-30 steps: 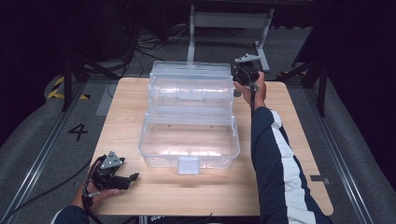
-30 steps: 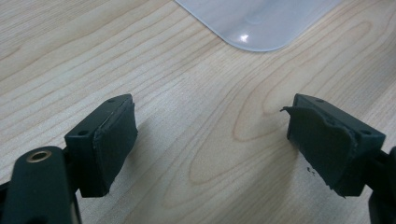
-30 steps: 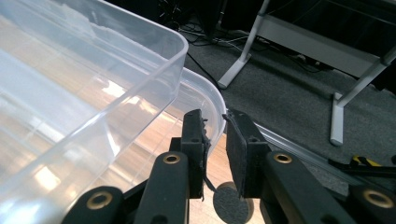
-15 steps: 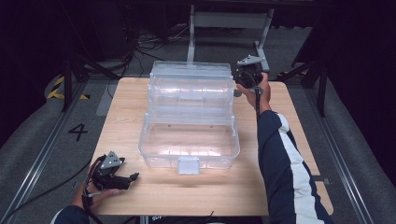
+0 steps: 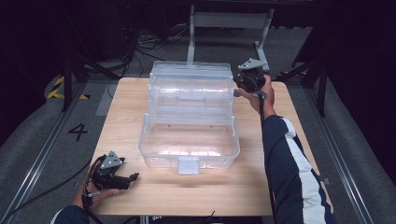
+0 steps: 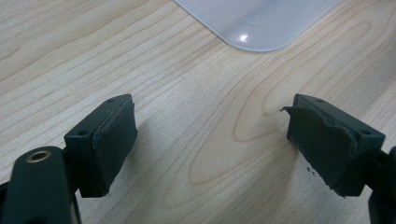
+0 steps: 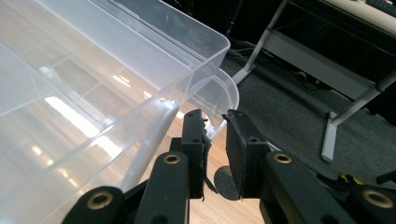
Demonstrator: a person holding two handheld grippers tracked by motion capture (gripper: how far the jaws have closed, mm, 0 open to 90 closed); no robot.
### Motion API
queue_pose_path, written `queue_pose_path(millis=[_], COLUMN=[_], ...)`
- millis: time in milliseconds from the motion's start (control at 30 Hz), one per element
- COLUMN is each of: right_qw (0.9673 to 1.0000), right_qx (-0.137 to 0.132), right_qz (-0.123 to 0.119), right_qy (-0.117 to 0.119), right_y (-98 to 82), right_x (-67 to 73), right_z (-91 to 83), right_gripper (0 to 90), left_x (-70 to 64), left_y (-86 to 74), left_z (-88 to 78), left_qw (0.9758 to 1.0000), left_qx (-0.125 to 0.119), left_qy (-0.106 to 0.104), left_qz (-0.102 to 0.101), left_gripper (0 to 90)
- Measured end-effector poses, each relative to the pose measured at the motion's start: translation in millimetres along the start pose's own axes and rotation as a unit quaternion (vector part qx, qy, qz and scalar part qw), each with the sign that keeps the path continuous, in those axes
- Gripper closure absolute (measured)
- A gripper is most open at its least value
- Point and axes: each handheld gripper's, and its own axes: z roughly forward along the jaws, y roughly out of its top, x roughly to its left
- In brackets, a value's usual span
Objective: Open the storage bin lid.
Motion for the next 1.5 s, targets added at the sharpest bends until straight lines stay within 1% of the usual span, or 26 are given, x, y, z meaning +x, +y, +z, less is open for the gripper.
queue_pose_path(millis=[400,433,467,600,867,1000,1067,1133,1300,1367,1500], right_qw=[0.9999,0.9999,0.9998,0.9997,0.9997,0.9998,0.9998,0.9998,0.9994,0.9993,0.9989], right_qx=[0.005,0.005,0.003,0.007,0.01,0.009,0.009,0.01,0.014,0.018,0.019], right_qz=[-0.015,-0.013,-0.019,-0.023,-0.022,-0.016,-0.016,-0.011,-0.026,-0.02,-0.03], right_qy=[0.001,0.002,0.001,-0.001,0.004,0.005,0.007,0.011,0.017,0.026,0.031], right_y=[-7.7,-8.4,-9.2,-13.1,-24.7,-29.7,-33.5,-36.2,-43.0,-45.1,-49.4], right_x=[-1.3,-1.4,-1.5,-2.5,-6.5,-7.3,-7.3,-7.5,-5.3,-4.1,-2.5], right_z=[-16.9,-18.3,-19.7,-24.4,-33.3,-37.8,-40.5,-42.6,-49.5,-51.8,-57.6], right_gripper=[77.6,77.6,77.6,77.2,74.6,73.6,72.8,71.6,69.5,67.9,67.6], left_x=[0.1,0.1,0.1,0.1,0.0,0.0,0.0,-0.1,0.0,0.0,0.0], left_y=[0.0,0.0,0.0,0.0,0.0,0.0,0.0,0.0,0.0,0.0,0.0], left_z=[0.0,0.0,0.0,0.0,0.0,0.0,0.0,0.0,0.0,0.0,0.0], left_qw=[1.0,1.0,1.0,1.0,1.0,1.0,1.0,1.0,1.0,1.0,1.0], left_qx=[0.0,0.0,0.0,0.0,0.0,0.0,0.0,0.0,0.0,0.0,0.0], left_qy=[0.0,0.0,0.0,0.0,0.0,0.0,0.0,0.0,0.0,0.0,0.0], left_qz=[0.001,0.0,0.001,0.001,0.0,0.001,0.001,0.0,0.0,0.0,0.0], left_gripper=[16.3,16.3,16.3,16.3,16.3,16.3,16.3,16.3,16.3,16.3,16.3])
